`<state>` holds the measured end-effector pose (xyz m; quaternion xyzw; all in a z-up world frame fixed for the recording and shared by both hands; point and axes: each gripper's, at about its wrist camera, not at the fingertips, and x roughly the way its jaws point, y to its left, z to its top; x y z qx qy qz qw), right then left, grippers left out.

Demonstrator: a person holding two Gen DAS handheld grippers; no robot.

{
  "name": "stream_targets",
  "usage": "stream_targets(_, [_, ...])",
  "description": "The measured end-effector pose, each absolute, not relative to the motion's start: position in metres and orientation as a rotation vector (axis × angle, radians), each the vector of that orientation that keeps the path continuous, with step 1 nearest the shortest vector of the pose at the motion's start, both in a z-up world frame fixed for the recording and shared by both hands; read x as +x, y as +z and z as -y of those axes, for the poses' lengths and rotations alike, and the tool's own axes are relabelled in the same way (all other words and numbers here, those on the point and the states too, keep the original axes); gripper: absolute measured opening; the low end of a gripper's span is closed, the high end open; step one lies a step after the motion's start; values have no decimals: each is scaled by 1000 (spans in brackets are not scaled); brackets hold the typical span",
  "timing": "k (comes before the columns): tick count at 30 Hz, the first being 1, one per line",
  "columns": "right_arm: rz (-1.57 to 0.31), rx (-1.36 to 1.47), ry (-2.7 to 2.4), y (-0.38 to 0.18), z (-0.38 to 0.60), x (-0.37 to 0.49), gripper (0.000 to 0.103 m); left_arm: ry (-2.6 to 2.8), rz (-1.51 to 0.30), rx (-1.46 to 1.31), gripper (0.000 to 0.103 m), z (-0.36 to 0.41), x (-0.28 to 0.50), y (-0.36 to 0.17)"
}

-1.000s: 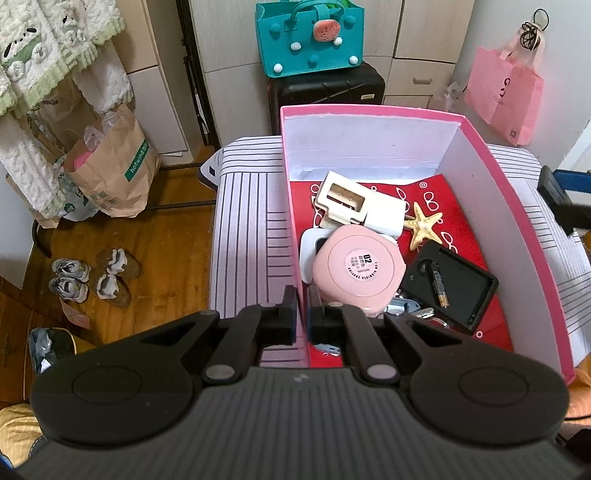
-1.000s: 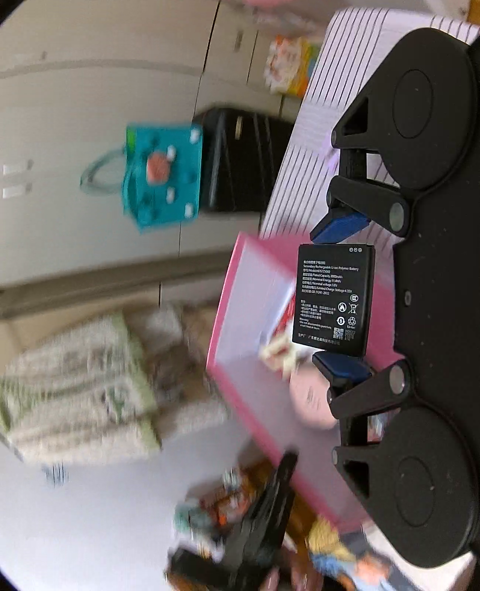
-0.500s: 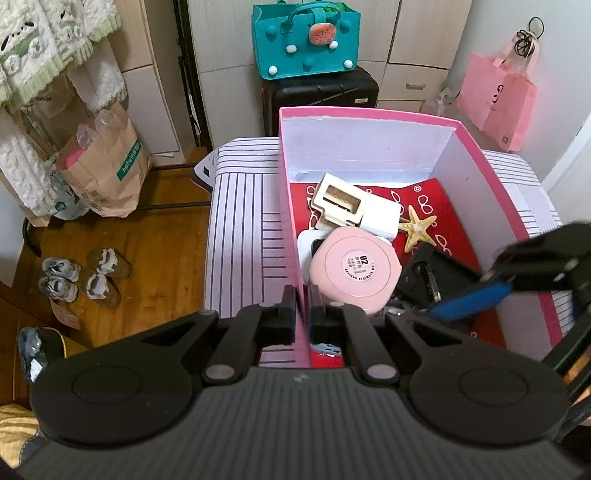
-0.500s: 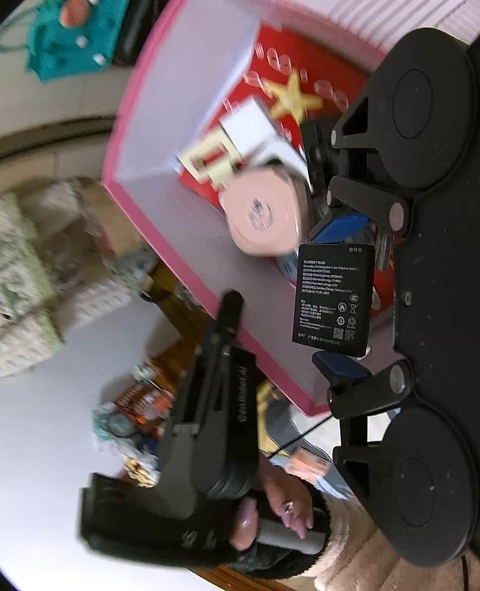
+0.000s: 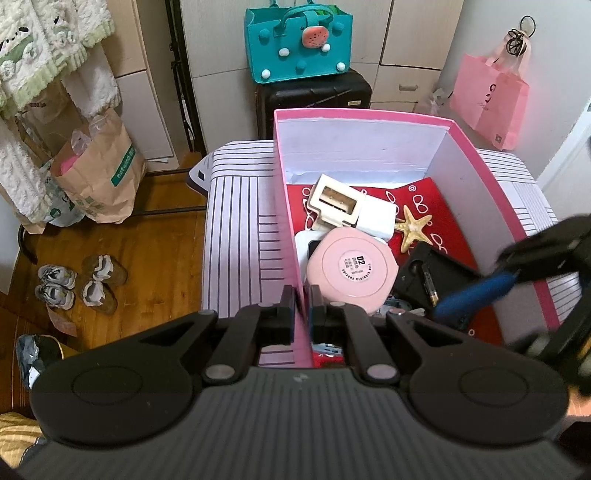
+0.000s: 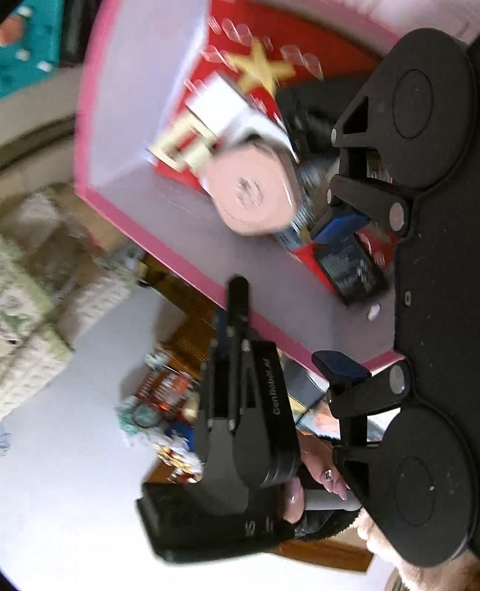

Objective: Organize rigid objects
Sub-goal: 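Place the black phone battery into the box, release, then grasp the lilac hair clip with the right gripper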

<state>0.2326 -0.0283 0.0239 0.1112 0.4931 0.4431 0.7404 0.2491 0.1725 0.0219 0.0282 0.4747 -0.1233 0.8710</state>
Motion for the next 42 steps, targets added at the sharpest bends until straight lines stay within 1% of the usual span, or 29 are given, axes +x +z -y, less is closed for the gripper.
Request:
stream_targets(5, [-888, 174, 852, 48, 76, 221, 70, -262, -986, 57, 6, -173, 248, 21])
stream_targets(8, [-781, 86, 732, 59, 102, 219, 70, -260, -979, 61, 6, -173, 246, 21])
stream_targets(11, [-719, 19, 616, 60, 132, 225, 70, -255, -974, 67, 6, -171, 245, 20])
stream_targets(14, [-719, -7, 530, 49, 157, 238, 70, -252, -964, 72, 6, -170, 244, 20])
stream_targets(20, [-739, -13, 382, 10, 195, 265, 70, -246, -947, 61, 6, -171, 241, 19])
stream_targets(25, [-710, -18, 351, -21, 207, 273, 70, -236, -945, 51, 6, -172, 240, 18])
stream_targets(29, [-747, -27, 367, -41, 207, 280, 70, -225, -942, 64, 6, -169, 238, 17])
stream_targets(33, [-763, -38, 344, -53, 205, 294, 72, -218, -951, 62, 6, -169, 238, 15])
stream_targets(41, [-752, -27, 292, -67, 200, 312, 72, -203, -960, 66, 6, -166, 237, 14])
stream_targets(42, [-747, -38, 285, -68, 198, 312, 69, -202, -961, 67, 6, -165, 237, 14])
